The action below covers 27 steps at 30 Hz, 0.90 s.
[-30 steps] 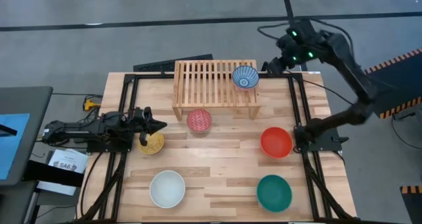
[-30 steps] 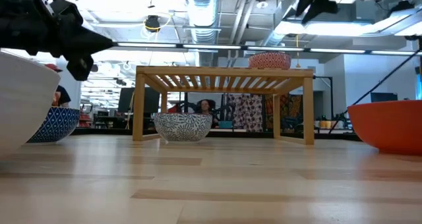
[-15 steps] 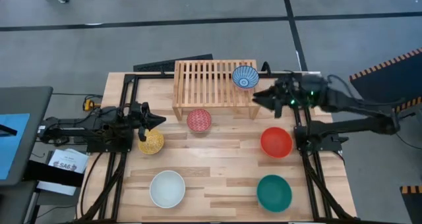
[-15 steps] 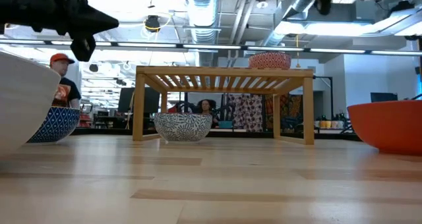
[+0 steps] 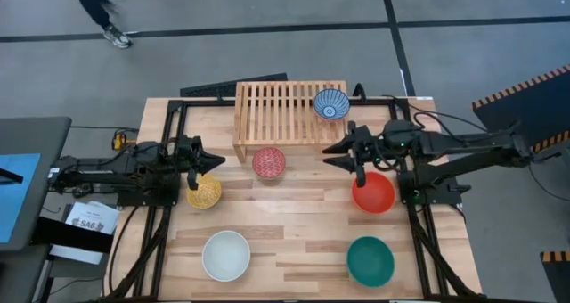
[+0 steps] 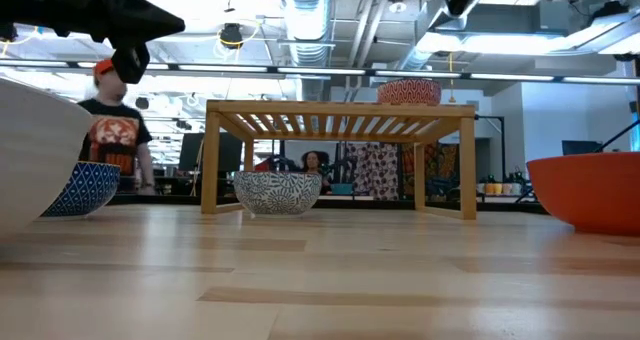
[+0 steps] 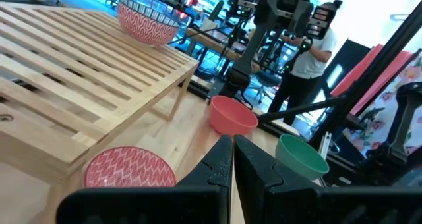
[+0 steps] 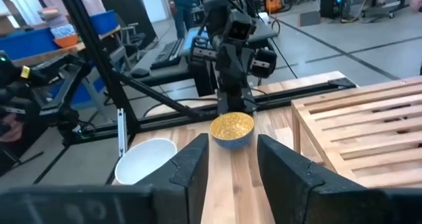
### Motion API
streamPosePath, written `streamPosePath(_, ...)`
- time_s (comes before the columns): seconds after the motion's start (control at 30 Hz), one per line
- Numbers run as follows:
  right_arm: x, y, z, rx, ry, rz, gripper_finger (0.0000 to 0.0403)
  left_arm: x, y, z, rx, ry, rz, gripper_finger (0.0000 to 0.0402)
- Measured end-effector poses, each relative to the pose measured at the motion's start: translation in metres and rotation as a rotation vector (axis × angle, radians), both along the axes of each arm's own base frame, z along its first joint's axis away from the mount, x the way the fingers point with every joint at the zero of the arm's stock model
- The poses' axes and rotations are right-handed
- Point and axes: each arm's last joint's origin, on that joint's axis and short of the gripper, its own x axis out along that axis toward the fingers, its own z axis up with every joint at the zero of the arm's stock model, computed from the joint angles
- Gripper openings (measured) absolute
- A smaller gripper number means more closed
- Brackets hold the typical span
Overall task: Place and stack bowls onto a shelf
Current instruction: Stack the small yellow bowl on top of the other small blue bowl on the shelf
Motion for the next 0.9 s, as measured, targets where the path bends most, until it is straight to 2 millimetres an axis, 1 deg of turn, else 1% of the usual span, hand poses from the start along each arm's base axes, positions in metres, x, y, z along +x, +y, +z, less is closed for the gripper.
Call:
streamPosePath(0.13,0.000,0.000,0.004,0.000,-0.042,0.000,0.0146,0.000,0.000,0.000,0.016,0.003,0.014,0.0000)
streamPosePath(0.27,0.000,-0.001,0.007,-0.001,-0.074,-0.002,0.0145,0.000,0.001,0.001,-0.004,-0.006,0.018,0.0000)
streamPosePath(0.37,0.000,-0.001,0.007,0.000,-0.068,-0.002,0.0145,0.000,0.001,0.002,-0.080,-0.028,0.015,0.0002)
streamPosePath(0.43,0.000,-0.001,0.007,0.021,-0.066,-0.004,0.0145,0.000,0.000,0.003,-0.124,-0.006,-0.005,0.0013)
streamPosePath(0.57,0.000,-0.001,0.007,0.041,-0.065,-0.005,0.0145,0.001,-0.006,0.017,-0.202,0.130,-0.124,0.0057)
streamPosePath(0.7,0.000,-0.001,0.006,0.041,-0.065,-0.005,0.0145,0.004,-0.014,0.052,-0.204,0.244,-0.243,0.0111)
streamPosePath(0.8,0.000,-0.001,0.006,0.041,-0.065,-0.005,0.0145,0.009,-0.021,0.070,-0.201,0.411,-0.291,0.0144)
streamPosePath(0.87,0.000,-0.001,0.006,0.041,-0.065,-0.005,0.0145,0.013,-0.026,0.074,-0.219,0.567,-0.277,0.0158)
streamPosePath(0.9,0.000,-0.001,0.006,0.041,-0.064,-0.005,0.0145,0.015,-0.029,0.073,-0.236,0.651,-0.261,0.0163)
